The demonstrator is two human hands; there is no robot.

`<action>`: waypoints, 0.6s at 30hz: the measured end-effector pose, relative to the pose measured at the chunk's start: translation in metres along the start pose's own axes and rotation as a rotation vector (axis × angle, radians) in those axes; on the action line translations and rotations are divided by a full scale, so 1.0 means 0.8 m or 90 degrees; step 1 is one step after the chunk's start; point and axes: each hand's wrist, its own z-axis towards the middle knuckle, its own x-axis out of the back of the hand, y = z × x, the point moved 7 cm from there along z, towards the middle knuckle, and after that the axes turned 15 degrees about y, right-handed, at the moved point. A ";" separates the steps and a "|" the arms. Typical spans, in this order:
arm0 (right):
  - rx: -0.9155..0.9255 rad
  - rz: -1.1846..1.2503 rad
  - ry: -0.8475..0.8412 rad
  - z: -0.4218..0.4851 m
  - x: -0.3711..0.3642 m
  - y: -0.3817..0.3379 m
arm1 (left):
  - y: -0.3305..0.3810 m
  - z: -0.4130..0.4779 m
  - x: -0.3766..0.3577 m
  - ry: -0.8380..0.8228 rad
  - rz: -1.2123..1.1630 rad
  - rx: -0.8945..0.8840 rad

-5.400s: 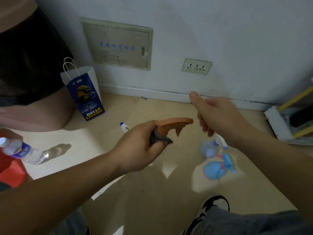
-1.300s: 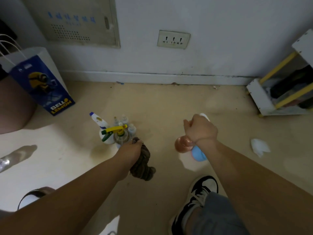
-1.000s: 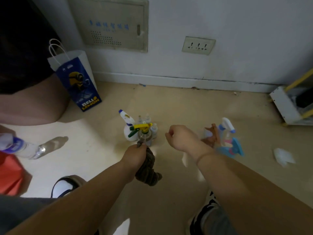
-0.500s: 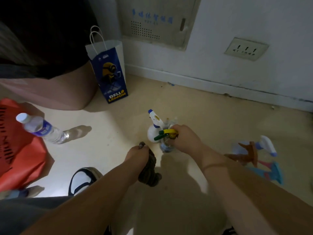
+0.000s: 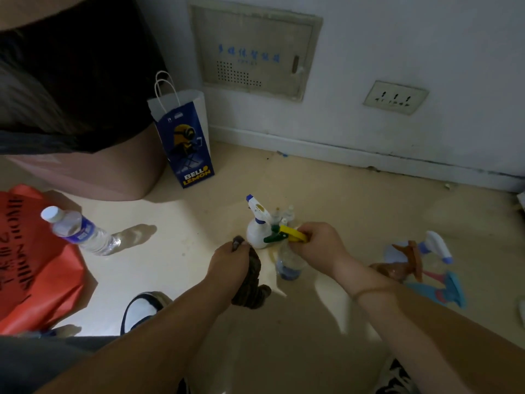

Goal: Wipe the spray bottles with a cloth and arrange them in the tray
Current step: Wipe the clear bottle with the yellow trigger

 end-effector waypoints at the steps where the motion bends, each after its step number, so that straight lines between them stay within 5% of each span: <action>1: -0.011 -0.001 -0.006 -0.006 0.013 -0.007 | 0.014 -0.011 0.003 -0.016 -0.005 -0.032; 7: 0.009 -0.005 -0.024 -0.039 0.100 -0.070 | 0.108 -0.084 -0.002 -0.108 0.164 -0.379; 12: 0.026 0.007 0.011 -0.080 0.188 -0.124 | 0.177 -0.149 0.021 -0.087 0.192 -0.586; 18: 0.032 0.029 0.013 -0.110 0.264 -0.169 | 0.235 -0.225 0.038 -0.216 0.115 -0.591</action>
